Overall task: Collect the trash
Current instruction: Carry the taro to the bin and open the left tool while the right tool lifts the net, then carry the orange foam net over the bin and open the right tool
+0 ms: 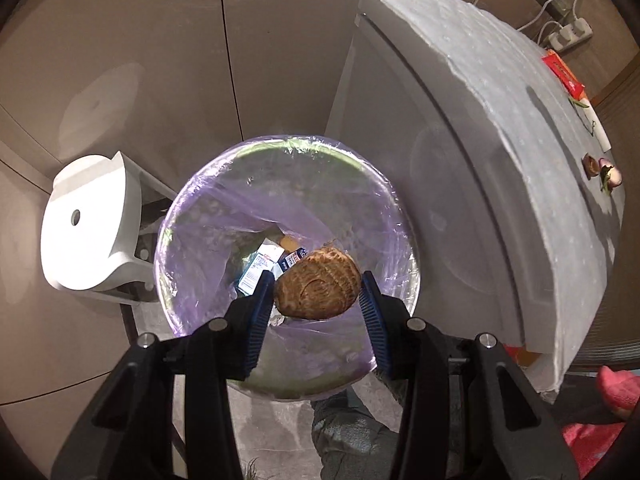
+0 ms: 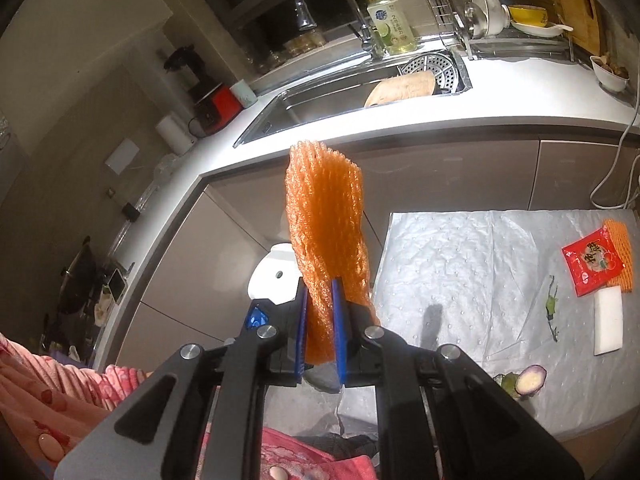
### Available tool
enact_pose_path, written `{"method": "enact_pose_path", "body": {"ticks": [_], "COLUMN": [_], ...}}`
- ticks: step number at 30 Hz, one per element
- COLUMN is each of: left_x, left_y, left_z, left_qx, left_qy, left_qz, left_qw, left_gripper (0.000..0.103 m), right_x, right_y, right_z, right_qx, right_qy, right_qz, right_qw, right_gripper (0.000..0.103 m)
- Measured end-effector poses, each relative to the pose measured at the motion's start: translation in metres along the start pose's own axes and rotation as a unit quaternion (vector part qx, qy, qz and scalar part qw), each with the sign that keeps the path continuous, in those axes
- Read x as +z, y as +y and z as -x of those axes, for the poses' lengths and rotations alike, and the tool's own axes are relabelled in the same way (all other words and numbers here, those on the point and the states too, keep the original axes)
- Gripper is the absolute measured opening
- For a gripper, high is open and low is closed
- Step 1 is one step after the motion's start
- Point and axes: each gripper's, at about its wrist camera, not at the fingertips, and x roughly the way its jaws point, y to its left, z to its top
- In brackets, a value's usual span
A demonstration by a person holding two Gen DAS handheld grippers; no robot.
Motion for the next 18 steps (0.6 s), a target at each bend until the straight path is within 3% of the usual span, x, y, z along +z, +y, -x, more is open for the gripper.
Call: {"method": "enact_pose_path", "body": {"ticks": [7, 9, 12, 18], "left_x": [0.002, 0.002, 0.002, 0.005], "left_y": [0.004, 0.005, 0.005, 0.002], "left_z": [-0.028, -0.030, -0.027, 0.000], "left_qx": [0.006, 0.009, 0.013, 0.006], "left_qy": [0.020, 0.023, 0.018, -0.002], "left_qz": [-0.010, -0.010, -0.011, -0.001], "left_qw": [0.9997, 0.9996, 0.9997, 1.0000], "left_gripper": [0.043, 0.049, 0.059, 0.062], "right_x": [-0.004, -0.004, -0.003, -0.004], "right_y": [0.015, 0.016, 0.017, 0.016], "right_z": [-0.004, -0.005, -0.007, -0.020], "right_qx": [-0.010, -0.012, -0.011, 0.000], "right_qy": [0.015, 0.017, 0.020, 0.030], "right_qz": [0.007, 0.008, 0.010, 0.013], "right_qw": [1.000, 1.000, 1.000, 0.999], "right_gripper": [0.012, 0.012, 0.012, 0.012]}}
